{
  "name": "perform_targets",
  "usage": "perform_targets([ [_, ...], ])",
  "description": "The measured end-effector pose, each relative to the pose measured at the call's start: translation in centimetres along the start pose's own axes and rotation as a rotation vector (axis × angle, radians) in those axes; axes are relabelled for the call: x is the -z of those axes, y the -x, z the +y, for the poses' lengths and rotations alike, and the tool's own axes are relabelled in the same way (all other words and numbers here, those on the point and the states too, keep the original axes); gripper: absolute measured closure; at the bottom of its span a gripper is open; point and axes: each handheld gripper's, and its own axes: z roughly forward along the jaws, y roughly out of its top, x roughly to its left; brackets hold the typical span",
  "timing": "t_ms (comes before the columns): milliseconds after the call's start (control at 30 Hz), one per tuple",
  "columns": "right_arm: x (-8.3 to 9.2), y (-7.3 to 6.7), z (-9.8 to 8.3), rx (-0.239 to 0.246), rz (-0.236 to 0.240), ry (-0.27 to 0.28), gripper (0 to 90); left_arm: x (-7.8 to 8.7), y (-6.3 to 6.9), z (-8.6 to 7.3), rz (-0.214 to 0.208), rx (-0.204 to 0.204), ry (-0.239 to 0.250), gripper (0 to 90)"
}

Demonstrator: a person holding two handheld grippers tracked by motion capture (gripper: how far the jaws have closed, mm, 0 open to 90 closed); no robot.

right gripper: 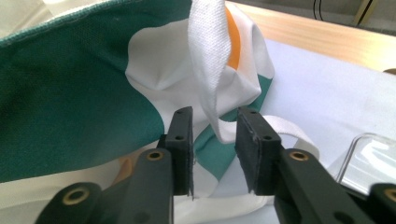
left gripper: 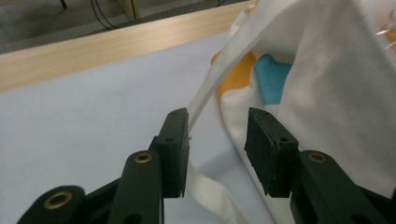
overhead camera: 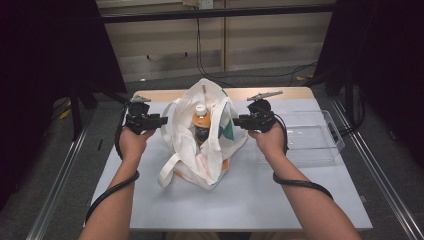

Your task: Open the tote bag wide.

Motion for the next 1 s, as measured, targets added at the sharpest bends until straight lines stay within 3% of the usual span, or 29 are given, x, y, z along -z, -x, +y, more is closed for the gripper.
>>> perform_targets([
  [100,0.0,-0.2,0.3,0.005,0.012,0.002,63.7,-0.1,0.5,0.8,-0.001,-0.011,0.027,57.0],
  [133,0.1,-0.3,0.4,0.007,0.011,0.005,63.4,-0.1,0.6,1.1,0.001,-0.035,0.028,56.3],
  [200,0.0,-0.4,0.7,0.016,0.016,0.015,62.0,-0.2,1.0,1.4,0.003,-0.030,0.048,56.8],
  [333,0.0,-0.7,1.1,0.020,0.012,0.019,63.7,0.1,1.4,2.3,0.017,-0.111,0.067,57.2],
  [467,-0.3,-1.1,1.6,0.032,0.018,0.026,71.2,0.0,1.8,2.8,0.003,-0.115,0.073,68.2],
  [567,-0.5,-1.3,1.7,0.036,0.020,0.014,82.0,-0.5,1.8,2.7,-0.014,-0.061,0.078,80.8],
  [633,-0.5,-1.3,1.7,0.016,0.024,0.010,86.7,-0.5,1.5,2.5,-0.013,-0.068,0.055,87.3],
  [700,-0.6,-1.2,1.6,0.019,0.025,-0.001,87.8,-0.7,1.4,2.3,-0.012,-0.034,0.050,87.6],
  [867,-0.7,-0.3,1.0,-0.004,0.007,-0.028,88.4,-1.1,0.4,1.2,0.008,-0.016,0.011,87.7],
  [967,-0.7,0.2,0.3,-0.024,0.004,-0.043,88.4,-1.5,0.0,0.6,0.010,0.028,0.005,87.7],
  [1000,-0.7,0.3,0.1,-0.015,0.006,-0.044,88.4,-1.6,-0.2,0.4,0.010,0.021,-0.013,87.7],
])
